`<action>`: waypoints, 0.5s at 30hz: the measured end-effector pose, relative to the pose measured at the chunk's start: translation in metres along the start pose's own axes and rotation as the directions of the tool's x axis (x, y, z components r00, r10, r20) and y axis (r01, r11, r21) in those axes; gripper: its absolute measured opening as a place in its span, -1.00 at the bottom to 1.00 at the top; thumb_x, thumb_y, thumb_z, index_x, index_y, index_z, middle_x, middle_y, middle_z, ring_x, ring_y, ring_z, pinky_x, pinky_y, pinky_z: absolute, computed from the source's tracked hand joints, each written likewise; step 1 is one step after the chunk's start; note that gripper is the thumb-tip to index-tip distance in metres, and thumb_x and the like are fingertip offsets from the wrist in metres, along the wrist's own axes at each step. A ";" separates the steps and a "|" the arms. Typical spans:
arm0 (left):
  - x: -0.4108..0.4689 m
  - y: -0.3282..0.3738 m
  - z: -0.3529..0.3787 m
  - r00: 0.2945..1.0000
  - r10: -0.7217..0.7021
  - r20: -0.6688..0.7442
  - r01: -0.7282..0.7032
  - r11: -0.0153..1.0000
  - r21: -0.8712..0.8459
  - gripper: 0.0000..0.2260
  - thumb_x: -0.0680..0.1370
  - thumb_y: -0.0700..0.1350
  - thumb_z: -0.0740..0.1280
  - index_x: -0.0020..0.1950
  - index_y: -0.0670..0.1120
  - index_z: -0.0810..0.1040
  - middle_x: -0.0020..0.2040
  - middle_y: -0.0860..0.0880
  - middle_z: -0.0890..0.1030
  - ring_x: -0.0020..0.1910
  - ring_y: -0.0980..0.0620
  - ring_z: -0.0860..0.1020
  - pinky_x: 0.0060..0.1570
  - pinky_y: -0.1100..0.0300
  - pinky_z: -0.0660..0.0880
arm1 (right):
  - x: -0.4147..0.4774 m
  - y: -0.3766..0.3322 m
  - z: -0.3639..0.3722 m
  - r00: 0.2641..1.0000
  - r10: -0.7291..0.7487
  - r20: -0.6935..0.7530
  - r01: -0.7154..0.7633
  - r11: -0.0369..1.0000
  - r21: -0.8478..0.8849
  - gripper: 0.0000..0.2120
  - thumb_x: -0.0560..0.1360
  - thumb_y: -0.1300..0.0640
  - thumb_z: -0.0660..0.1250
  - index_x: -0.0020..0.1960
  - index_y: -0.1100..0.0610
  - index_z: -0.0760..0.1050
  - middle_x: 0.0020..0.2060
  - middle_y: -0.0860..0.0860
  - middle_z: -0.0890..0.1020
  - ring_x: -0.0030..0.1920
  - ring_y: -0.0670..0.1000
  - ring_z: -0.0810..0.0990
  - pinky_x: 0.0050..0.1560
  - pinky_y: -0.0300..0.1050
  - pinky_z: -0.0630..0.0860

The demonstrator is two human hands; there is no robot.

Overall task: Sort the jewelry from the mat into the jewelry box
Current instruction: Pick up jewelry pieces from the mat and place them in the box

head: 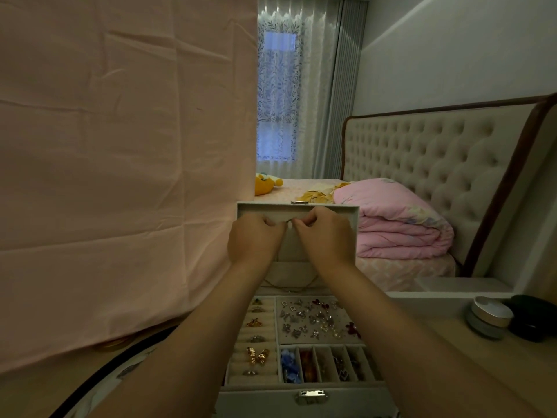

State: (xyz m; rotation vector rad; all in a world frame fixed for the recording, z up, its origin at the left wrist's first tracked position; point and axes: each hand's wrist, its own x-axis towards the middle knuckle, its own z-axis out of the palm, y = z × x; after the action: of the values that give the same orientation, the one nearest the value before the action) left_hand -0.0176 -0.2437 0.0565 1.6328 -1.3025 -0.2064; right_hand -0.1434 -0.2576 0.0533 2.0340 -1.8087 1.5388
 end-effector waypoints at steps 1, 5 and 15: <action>-0.001 -0.001 0.001 0.999 -0.008 0.038 0.008 1.000 0.009 -0.66 0.48 0.10 0.41 -0.43 -0.03 0.51 -0.44 0.06 0.53 -0.31 0.02 0.55 -0.39 0.20 0.31 | -0.002 0.001 0.000 0.999 0.040 0.019 -0.041 0.999 0.003 -0.83 0.49 -0.05 0.44 -0.17 0.04 0.59 -0.26 -0.10 0.62 -0.21 -0.05 0.58 -0.26 -0.14 0.44; -0.005 -0.004 0.004 0.987 -0.042 0.153 0.045 0.999 -0.015 -0.69 0.50 0.08 0.40 -0.34 -0.08 0.60 -0.39 0.00 0.56 -0.27 0.00 0.56 -0.35 0.19 0.35 | -0.009 0.006 0.002 0.982 0.143 0.120 -0.150 0.987 0.057 -0.78 0.46 -0.06 0.48 -0.25 0.06 0.65 -0.29 -0.11 0.65 -0.23 -0.04 0.61 -0.30 -0.18 0.44; -0.021 -0.015 -0.017 0.883 0.143 0.447 -0.078 0.984 -0.160 -0.78 0.59 -0.15 0.27 -0.01 0.06 0.71 -0.14 0.08 0.70 -0.13 0.09 0.62 0.01 0.03 0.60 | -0.023 -0.002 -0.004 0.823 0.242 0.514 -0.442 0.841 0.313 -0.68 0.53 -0.04 0.30 -0.09 0.19 0.67 -0.16 0.17 0.72 -0.16 0.14 0.66 -0.05 0.13 0.61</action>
State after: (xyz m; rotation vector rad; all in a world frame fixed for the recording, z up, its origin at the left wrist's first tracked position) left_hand -0.0056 -0.2177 0.0442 1.4322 -1.6907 -0.6289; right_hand -0.1412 -0.2380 0.0414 2.5549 -2.2987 1.7883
